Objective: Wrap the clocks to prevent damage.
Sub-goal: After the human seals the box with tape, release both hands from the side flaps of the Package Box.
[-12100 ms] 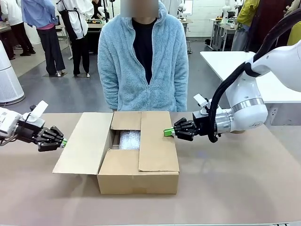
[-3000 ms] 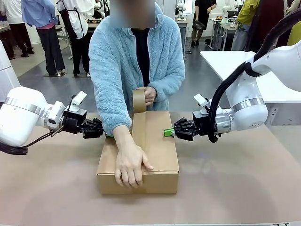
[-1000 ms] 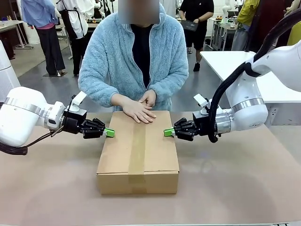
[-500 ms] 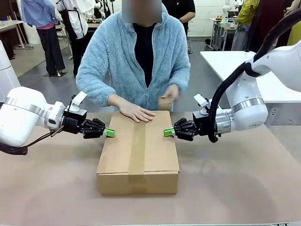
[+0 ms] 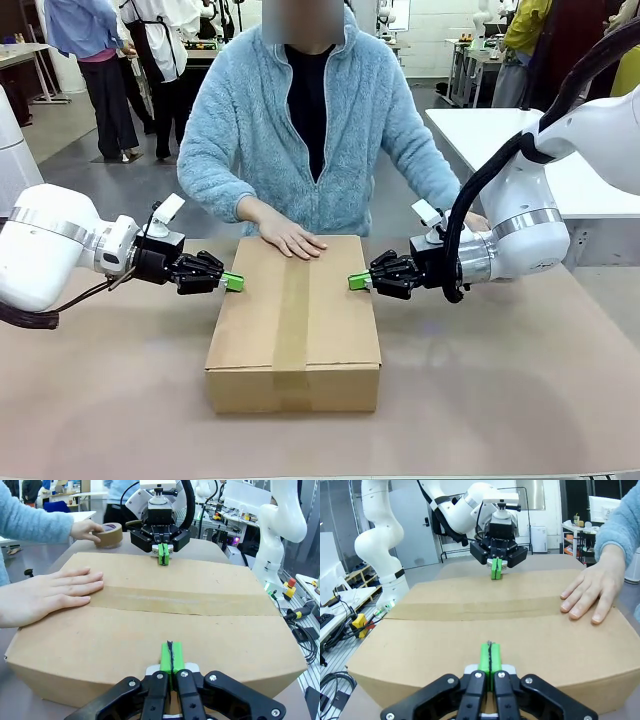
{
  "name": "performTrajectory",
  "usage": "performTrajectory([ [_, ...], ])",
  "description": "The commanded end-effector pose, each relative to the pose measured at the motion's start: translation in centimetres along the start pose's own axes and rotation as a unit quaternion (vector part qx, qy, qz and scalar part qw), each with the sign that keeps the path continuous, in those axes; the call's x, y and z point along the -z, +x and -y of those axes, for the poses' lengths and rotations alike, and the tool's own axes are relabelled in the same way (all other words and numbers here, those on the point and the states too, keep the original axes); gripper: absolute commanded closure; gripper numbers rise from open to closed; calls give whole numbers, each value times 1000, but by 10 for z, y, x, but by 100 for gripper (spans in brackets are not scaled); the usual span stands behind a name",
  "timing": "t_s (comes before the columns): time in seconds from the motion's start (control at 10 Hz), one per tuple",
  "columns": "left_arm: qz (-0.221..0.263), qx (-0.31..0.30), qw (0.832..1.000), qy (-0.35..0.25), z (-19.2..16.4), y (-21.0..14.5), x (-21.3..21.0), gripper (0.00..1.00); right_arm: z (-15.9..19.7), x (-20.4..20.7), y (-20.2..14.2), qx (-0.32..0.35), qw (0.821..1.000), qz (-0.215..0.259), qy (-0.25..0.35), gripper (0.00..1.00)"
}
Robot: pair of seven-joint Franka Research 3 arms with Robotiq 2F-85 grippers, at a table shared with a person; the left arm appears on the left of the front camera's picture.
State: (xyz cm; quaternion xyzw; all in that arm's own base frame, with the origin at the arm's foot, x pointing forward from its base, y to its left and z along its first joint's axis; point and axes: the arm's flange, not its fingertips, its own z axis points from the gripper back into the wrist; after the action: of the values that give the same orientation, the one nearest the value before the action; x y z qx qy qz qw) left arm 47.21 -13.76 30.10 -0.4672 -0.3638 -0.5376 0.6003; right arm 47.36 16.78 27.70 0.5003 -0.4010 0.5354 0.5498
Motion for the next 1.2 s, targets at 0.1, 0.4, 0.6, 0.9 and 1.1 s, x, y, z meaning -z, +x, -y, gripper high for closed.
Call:
performTrajectory([
  [0.1, -2, 2, 1000, 1, 0, -2, 1, 100, 0, 1, -2, 2, 1000, -3, -3, 99],
  [0.4, -2, 2, 1000, 1, 0, -2, 1, 100, 0, 1, -2, 2, 1000, -3, -3, 99],
  [0.6, -2, 2, 1000, 1, 0, -2, 1, 100, 0, 1, -2, 2, 1000, -3, -3, 99],
  [0.9, 0, 0, 1000, 0, 0, 0, 0, 100, 0, 0, 0, 0, 1000, 0, 0, 99],
  [1.1, -33, 15, 999, 23, 16, 33, -33, 100, -19, -11, 33, -17, 1000, -23, 13, 99],
])
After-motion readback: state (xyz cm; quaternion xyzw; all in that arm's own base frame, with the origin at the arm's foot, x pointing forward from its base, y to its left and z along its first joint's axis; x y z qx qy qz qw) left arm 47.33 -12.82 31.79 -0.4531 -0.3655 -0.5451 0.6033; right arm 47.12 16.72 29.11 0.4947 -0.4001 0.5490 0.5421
